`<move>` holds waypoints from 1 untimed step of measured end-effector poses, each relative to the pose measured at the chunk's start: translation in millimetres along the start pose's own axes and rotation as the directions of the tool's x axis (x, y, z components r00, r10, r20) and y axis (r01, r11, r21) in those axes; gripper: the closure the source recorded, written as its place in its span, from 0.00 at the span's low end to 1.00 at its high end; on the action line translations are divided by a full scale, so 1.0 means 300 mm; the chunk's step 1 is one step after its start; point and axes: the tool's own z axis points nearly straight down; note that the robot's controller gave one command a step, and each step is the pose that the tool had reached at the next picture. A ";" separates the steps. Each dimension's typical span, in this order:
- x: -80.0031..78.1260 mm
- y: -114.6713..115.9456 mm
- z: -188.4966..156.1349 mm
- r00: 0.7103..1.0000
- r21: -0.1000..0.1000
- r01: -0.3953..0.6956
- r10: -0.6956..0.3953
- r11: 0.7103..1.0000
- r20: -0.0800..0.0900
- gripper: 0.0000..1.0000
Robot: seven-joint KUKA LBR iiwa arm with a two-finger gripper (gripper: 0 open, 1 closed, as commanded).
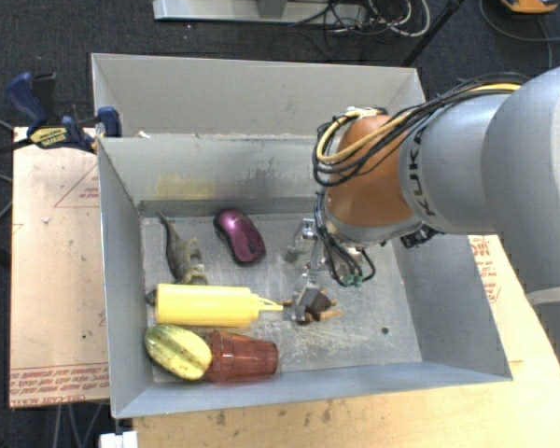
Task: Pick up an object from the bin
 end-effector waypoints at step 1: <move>0.009 -0.077 0.011 0.948 0.012 0.319 -0.319 0.948 0.001 1.00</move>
Offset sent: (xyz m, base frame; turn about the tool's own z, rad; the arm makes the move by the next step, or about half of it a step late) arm 0.0000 0.0000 0.0000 0.0000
